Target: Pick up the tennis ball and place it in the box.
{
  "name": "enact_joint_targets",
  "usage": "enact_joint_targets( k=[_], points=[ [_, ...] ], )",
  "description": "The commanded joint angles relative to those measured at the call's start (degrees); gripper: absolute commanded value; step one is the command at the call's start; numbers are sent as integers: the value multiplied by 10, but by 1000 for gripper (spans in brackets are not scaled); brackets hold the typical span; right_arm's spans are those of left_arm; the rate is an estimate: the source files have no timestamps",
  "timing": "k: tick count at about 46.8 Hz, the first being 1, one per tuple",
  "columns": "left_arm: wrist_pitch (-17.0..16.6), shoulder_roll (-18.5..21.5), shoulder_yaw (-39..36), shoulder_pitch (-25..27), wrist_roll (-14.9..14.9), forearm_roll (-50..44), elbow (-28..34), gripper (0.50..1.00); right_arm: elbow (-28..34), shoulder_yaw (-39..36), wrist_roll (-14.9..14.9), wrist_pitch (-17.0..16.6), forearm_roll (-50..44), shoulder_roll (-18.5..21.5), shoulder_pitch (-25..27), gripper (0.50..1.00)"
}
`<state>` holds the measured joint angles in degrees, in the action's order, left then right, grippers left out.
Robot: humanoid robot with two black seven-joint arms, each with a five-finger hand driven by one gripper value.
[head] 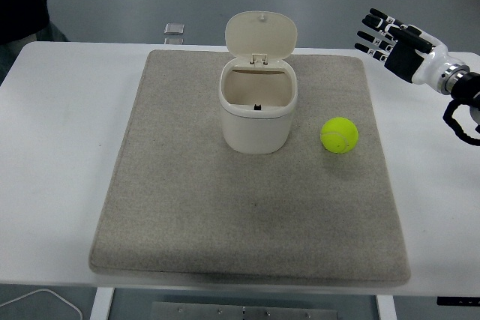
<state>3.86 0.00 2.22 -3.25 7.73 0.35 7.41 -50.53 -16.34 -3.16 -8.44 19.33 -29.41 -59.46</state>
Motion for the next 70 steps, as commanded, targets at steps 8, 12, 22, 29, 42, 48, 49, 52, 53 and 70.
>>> enact_joint_targets(
  k=[8,12,22,29,42,48,49,52,53,70],
  points=[
    [0,0,2,-1,0,0,-1,992,1,0,0,0,0,4,2,934],
    [0,0,2,-1,0,0,-1,992,1,-1,0,0,0,4,2,934],
    [0,0,1,1,0,0,0,992,1,-1,-1,1,-1,4,2,934],
    [0,0,2,2,0,0,1,992,1,-2,-2,0,-1,3,1,934],
    [0,0,2,2,0,0,1,992,1,-5,-9,-7,0,4,1,934],
    [0,0,2,1,0,0,1,992,0,-5,-10,-1,-3,8,1,934],
    [0,0,2,1,0,0,1,992,0,-5,-10,-1,-6,8,1,934],
    [0,0,2,2,0,0,1,992,0,-4,-10,-2,-9,8,0,934],
    [0,0,2,2,0,0,1,992,0,-4,-10,-3,-10,8,0,934],
    [0,0,2,2,0,0,1,992,-2,-2,-10,-10,-21,0,-1,934]
  ],
)
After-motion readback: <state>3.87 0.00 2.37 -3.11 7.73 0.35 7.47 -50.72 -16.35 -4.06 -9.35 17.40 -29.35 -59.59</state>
